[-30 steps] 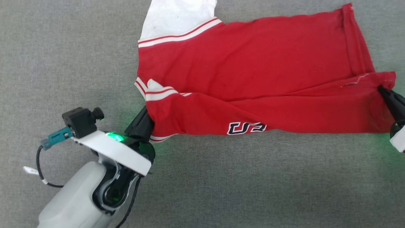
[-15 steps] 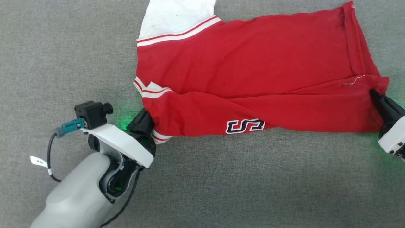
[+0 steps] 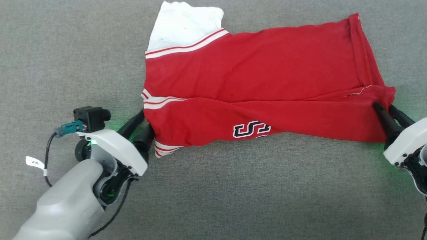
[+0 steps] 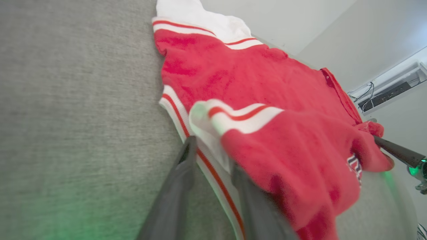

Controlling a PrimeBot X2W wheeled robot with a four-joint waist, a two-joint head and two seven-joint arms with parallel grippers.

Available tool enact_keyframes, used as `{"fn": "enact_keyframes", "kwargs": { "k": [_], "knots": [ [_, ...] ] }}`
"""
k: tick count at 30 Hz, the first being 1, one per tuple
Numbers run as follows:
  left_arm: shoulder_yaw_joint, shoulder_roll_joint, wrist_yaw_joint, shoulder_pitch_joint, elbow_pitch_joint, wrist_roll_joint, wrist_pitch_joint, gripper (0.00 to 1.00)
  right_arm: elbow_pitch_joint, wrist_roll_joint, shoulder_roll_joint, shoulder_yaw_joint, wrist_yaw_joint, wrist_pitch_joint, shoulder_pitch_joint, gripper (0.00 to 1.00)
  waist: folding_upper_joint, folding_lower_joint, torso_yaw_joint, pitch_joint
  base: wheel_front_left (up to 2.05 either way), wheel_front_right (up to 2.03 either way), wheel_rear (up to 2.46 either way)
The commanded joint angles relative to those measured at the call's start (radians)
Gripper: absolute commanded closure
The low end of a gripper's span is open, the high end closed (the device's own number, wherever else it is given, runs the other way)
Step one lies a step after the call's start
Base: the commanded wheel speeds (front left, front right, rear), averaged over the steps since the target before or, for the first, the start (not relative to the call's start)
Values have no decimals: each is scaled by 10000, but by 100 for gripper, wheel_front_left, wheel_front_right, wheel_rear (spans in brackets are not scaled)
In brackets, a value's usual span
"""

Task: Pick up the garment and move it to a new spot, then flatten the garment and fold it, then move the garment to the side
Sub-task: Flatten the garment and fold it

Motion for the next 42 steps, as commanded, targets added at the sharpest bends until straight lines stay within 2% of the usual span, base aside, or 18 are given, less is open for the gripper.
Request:
{"fn": "enact_keyframes", "kwargs": {
  "k": [1,7,10,12,16,20,23,26,29,34,39,40,41,42],
  "knots": [
    [-206,203,50,92,346,-21,85,0,76,-21,55,87,-1,-137,-158,0,0,0,0,-121,0,0,0],
    [-719,1133,42,-676,574,466,448,0,31,-42,-79,294,-1,-543,-63,0,0,0,25,-568,0,0,0],
    [-653,1624,38,-1161,60,462,694,0,-165,-110,-174,306,-1,-706,94,0,0,0,81,-800,0,0,0],
    [-665,2064,135,-1371,-522,398,1281,0,-323,-122,-231,283,-1,-763,196,0,0,0,108,-943,0,0,0],
    [-832,2687,738,-1222,-2308,-353,3254,0,-641,-176,-234,175,-1,-679,386,0,0,0,103,-1081,0,0,0],
    [-1176,3268,1822,-775,-4273,-1429,5419,0,-903,-263,-127,66,-1,-563,471,0,0,0,47,-1032,0,0,0],
    [-1438,3640,2423,-604,-5309,-1985,6622,0,-1100,-302,-70,-21,-1,-473,436,0,0,0,-72,-843,0,0,0],
    [-1520,3688,2843,-625,-5478,-2288,7156,0,-1305,-355,-33,-65,-1,-385,307,0,0,0,-247,-613,0,0,0],
    [-1522,3498,2872,-860,-5041,-2296,7320,0,-1506,-369,-24,-103,-1,-319,202,0,0,0,-458,-379,0,0,0],
    [-1618,2839,2520,-1046,-3401,-2468,7625,0,-1723,-422,-35,-112,-1,-213,43,0,0,0,-845,-112,0,0,0],
    [-1555,2389,2157,-1095,-2429,-2724,7675,0,-1827,-438,-62,-117,-1,-149,70,0,0,0,-1005,3,0,0,0],
    [-1590,2321,2037,-1097,-2243,-2761,7737,5,-1853,-440,-70,-123,-1,-147,79,0,0,0,-1036,21,0,0,0],
    [-1606,2258,1935,-1077,-2078,-2793,7762,44,-1872,-446,-84,-136,-1,-131,91,0,0,0,-1062,35,0,0,0],
    [-1602,2191,1841,-1043,-1901,-2863,7791,62,-1896,-456,-104,-150,-1,-115,109,0,0,0,-1082,43,0,0,0]
  ]
}}
